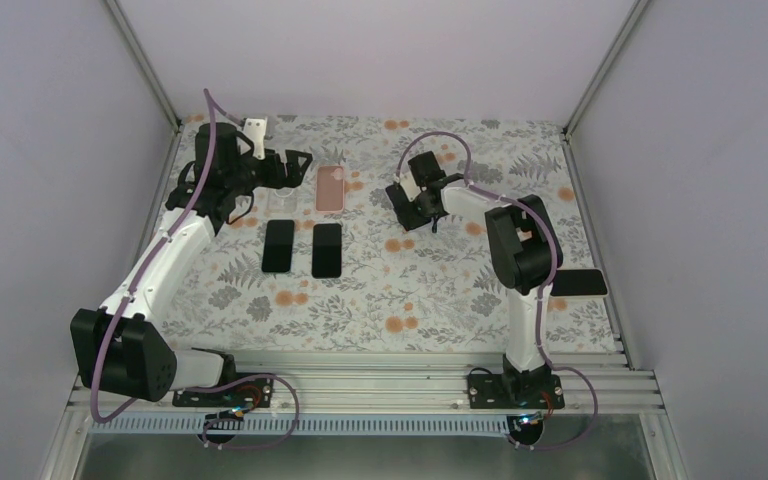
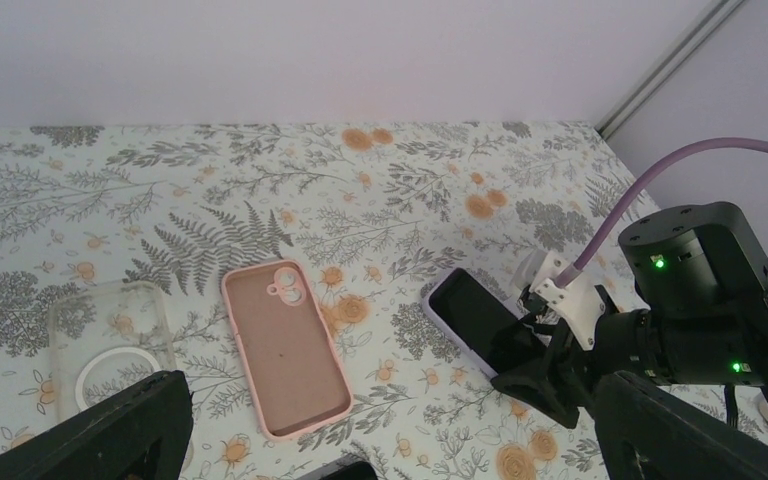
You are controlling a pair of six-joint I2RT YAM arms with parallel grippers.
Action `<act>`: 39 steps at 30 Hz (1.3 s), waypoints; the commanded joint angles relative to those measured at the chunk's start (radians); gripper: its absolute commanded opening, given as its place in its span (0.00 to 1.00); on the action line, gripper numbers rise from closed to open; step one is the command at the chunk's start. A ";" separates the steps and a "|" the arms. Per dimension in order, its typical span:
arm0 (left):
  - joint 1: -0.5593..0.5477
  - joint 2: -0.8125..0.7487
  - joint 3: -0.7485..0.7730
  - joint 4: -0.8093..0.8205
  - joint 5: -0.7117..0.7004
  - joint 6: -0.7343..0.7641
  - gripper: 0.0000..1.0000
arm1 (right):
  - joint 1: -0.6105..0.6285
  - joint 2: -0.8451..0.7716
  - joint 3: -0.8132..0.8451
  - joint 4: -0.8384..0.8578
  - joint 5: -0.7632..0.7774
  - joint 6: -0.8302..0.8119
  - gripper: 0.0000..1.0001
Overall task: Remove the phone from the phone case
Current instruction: Pick up the phone at the center of the board.
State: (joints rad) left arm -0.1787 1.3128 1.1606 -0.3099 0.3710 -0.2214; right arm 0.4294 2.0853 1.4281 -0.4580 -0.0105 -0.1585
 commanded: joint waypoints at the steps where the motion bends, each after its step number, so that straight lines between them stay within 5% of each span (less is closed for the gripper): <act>1: 0.009 0.002 -0.004 0.030 0.019 -0.011 1.00 | -0.008 0.019 -0.024 0.011 0.027 -0.020 0.73; 7: 0.011 0.018 -0.012 0.036 0.044 -0.016 1.00 | -0.011 -0.062 -0.044 0.000 -0.025 -0.018 0.61; 19: 0.011 0.077 -0.059 0.089 0.172 -0.065 1.00 | -0.009 -0.338 -0.117 0.110 -0.165 0.007 0.60; 26: 0.011 0.106 -0.094 0.193 0.356 -0.158 0.87 | 0.032 -0.488 -0.140 0.154 -0.224 0.032 0.58; 39: -0.001 0.137 -0.159 0.431 0.566 -0.358 0.68 | 0.202 -0.596 -0.141 0.160 -0.100 0.003 0.58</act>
State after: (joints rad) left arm -0.1741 1.4315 1.0222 -0.0044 0.8505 -0.4984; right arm 0.6006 1.5192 1.2858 -0.3599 -0.1661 -0.1493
